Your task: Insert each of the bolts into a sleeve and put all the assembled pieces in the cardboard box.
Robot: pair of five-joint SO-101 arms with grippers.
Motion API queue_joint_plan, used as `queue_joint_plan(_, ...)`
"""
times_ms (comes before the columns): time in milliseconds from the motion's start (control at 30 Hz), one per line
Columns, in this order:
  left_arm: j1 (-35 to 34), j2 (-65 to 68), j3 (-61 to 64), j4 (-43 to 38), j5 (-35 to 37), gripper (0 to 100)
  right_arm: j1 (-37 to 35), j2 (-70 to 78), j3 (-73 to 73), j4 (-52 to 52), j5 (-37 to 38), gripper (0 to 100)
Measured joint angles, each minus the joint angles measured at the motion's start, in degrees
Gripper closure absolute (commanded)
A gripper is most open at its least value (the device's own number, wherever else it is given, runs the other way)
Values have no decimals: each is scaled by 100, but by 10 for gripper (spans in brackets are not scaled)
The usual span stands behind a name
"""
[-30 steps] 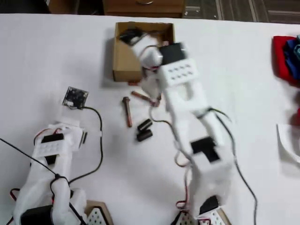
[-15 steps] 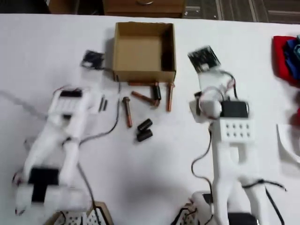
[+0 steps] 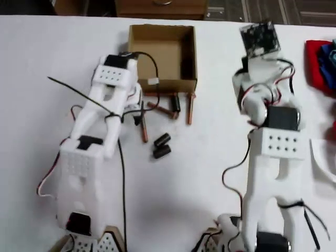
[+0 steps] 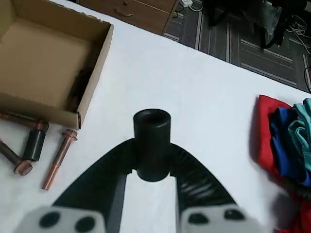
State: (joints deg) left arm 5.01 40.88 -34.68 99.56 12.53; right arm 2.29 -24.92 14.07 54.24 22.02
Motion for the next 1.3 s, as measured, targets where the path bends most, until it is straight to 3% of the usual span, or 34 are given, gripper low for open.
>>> queue_joint_plan(367,334,264,-510,79,97,832,114,985,-255,-299,-457,977)
queue_joint_plan(833,334,1046,-580,-607,97,832,308,1011,-360,-343,-466,977)
queue_joint_plan(1300,334,1899,-2084,-598,97,839,308,1011,-360,-343,-466,977)
